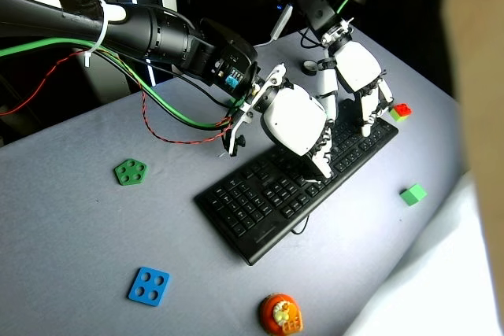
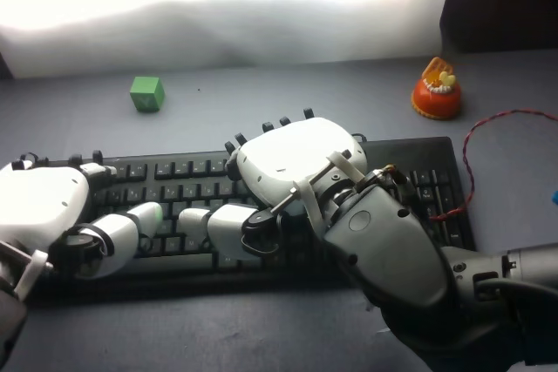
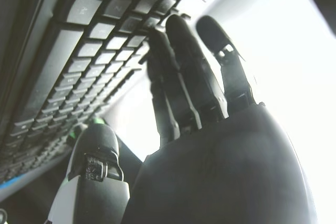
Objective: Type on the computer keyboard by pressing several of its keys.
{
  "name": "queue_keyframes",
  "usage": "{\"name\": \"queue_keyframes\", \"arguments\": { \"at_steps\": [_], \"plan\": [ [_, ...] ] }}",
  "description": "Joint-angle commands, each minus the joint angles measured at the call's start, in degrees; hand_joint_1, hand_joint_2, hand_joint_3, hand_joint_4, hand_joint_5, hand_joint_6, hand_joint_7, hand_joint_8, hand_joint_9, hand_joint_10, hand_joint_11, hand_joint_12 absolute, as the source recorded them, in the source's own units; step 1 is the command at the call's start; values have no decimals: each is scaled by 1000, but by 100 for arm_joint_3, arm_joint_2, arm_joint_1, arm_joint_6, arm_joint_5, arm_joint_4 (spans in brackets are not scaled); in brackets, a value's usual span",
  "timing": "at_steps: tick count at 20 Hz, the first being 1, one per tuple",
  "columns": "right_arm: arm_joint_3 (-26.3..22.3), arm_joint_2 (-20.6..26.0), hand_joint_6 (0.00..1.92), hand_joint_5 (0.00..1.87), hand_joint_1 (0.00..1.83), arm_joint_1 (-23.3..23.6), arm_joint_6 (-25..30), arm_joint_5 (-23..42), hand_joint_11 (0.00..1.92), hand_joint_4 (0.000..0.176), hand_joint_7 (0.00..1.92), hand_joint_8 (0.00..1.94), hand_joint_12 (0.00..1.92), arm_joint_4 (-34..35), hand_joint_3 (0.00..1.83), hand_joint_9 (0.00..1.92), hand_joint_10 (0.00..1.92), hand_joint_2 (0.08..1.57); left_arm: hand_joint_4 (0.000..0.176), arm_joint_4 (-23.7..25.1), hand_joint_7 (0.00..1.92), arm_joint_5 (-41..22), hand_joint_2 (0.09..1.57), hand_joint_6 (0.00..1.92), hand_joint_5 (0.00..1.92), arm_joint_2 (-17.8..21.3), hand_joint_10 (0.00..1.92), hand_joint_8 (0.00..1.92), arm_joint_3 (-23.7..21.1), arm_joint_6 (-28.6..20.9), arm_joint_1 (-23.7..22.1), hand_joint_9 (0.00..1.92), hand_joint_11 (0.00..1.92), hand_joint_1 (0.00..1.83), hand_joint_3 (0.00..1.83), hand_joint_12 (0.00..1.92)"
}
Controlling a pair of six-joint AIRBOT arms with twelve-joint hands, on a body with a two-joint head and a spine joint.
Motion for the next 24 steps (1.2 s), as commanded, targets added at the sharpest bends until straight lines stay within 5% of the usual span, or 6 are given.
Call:
{"name": "queue_keyframes", "arguments": {
  "at_steps": [1, 11, 24],
  "plan": [
    [-20, 5, 0, 617, 0, 28, 35, 294, 582, 0, 891, 0, 1538, -478, 2, 853, 657, 1166, 19, 319, 505, -505, 1320, 0, 404, 82, 1, 0, 12, 72, -36, 632, 232, 26, 2, 1053],
    [-140, -25, 16, 677, 0, -101, 258, 532, 375, 0, 846, 2, 1618, -500, 1, 745, 658, 1171, 28, 589, 520, -888, 1290, 1, 386, 101, 0, 3, -63, 1109, -120, 609, 170, 144, 0, 1075],
    [-146, 327, 23, 708, 0, 142, 56, 347, 250, 0, 839, 3, 1589, -415, 0, 649, 621, 1165, 25, 917, 527, -2253, 1291, 8, 403, -446, 0, 0, -140, 1021, 494, 583, 130, 127, 0, 1099]
  ]
}}
